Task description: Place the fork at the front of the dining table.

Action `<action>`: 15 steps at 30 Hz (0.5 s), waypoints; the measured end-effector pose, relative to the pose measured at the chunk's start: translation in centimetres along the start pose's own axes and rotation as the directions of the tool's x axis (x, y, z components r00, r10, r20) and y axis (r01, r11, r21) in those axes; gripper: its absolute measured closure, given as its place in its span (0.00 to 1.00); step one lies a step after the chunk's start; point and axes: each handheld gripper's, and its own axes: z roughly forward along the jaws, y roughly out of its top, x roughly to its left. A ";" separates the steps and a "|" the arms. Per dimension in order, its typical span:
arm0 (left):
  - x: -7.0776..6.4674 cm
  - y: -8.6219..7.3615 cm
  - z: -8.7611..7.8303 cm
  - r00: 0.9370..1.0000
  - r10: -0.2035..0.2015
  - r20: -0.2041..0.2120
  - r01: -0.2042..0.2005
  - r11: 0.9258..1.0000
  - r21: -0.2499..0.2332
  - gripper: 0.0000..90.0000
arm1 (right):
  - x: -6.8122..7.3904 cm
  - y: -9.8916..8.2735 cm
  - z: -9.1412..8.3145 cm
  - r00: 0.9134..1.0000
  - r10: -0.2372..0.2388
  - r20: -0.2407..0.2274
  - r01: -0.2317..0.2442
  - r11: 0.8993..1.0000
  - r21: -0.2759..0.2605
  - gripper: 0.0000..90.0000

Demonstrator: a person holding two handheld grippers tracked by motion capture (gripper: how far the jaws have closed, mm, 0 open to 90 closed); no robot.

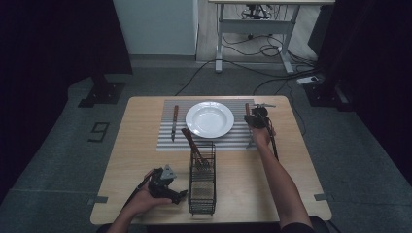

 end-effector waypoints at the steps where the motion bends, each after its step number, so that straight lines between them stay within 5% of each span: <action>1: 0.0 0.0 0.0 1.000 0.000 0.000 0.000 1.000 0.000 0.00 | 0.0 0.0 0.0 1.000 0.000 0.000 0.000 1.000 0.000 0.87; 15: 0.0 0.0 0.0 1.000 0.000 0.000 0.000 1.000 0.000 0.00 | -0.7 -1.3 2.3 0.999 0.040 0.010 -0.040 0.998 0.046 0.86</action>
